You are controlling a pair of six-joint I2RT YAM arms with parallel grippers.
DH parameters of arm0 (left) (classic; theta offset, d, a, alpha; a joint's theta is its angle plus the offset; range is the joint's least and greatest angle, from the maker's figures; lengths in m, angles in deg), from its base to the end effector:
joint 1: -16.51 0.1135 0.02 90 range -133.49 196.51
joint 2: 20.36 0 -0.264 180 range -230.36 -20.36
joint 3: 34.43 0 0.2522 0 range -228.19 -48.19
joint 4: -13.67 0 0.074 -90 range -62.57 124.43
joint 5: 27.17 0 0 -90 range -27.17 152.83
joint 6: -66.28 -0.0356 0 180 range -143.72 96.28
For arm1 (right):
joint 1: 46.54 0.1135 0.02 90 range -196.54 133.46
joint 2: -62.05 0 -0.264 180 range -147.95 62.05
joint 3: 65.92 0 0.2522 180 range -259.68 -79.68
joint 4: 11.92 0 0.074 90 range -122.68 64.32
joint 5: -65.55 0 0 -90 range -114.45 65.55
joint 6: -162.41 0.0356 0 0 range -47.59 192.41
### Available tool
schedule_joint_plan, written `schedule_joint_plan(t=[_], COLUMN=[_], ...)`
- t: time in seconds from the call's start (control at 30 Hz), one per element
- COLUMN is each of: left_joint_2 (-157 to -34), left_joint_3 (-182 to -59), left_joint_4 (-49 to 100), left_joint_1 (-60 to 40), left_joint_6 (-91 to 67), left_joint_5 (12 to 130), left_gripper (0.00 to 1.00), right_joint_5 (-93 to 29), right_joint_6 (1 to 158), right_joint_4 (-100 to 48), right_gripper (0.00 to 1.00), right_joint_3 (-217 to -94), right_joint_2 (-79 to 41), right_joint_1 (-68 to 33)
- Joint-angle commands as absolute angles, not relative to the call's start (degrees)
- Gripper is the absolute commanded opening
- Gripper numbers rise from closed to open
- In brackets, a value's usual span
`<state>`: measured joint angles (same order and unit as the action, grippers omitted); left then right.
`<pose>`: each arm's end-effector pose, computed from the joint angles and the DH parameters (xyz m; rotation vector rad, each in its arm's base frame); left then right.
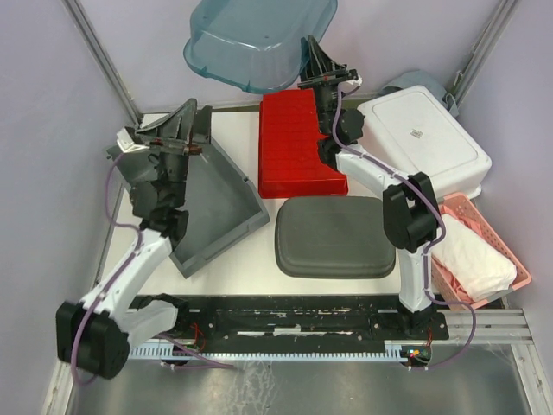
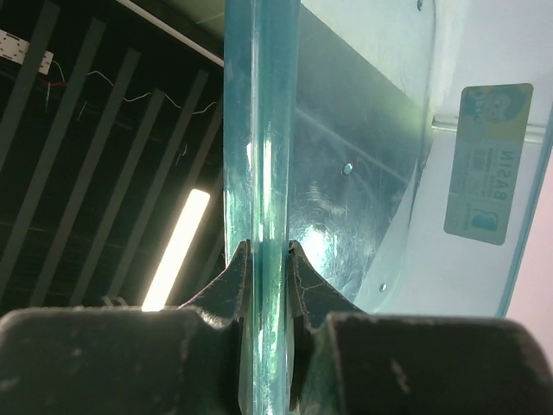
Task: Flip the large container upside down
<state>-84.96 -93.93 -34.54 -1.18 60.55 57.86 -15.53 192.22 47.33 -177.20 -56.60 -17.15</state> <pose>0.2276 -0.0693 0.4044 -0.5852 0.7225 -1.6321 0.4071 0.2229 0.3987 0.7604 0.4764 2.4243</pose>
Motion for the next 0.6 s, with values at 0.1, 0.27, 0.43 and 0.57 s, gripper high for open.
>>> schedule_joint_plan(t=[0.1, 0.27, 0.43, 0.57], left_joint_2=[-64.85, -63.14, -70.37, -80.86], left_joint_3=[-95.3, -99.3, -101.74, -110.13], left_joint_4=[12.31, 30.55, 40.02, 47.68], left_joint_1=[-0.82, -0.8, -1.06, -4.2], left_joint_6=[35.49, 28.64, 28.97, 26.65], left_joint_5=[57.89, 54.58, 52.79, 43.72], left_gripper=[0.99, 0.99, 0.99, 0.99], right_joint_5=[-19.87, -25.29, -33.1, -45.73], right_joint_6=[204.58, 201.21, 197.92, 190.9], right_joint_4=[54.63, 51.5, 48.66, 41.71], right_gripper=[0.02, 0.02, 0.02, 0.02], right_joint_3=[-177.14, -172.88, -170.05, -166.31], right_joint_2=[-48.17, -44.52, -41.58, -36.05], right_joint_1=[-23.84, -28.77, -31.67, -33.91])
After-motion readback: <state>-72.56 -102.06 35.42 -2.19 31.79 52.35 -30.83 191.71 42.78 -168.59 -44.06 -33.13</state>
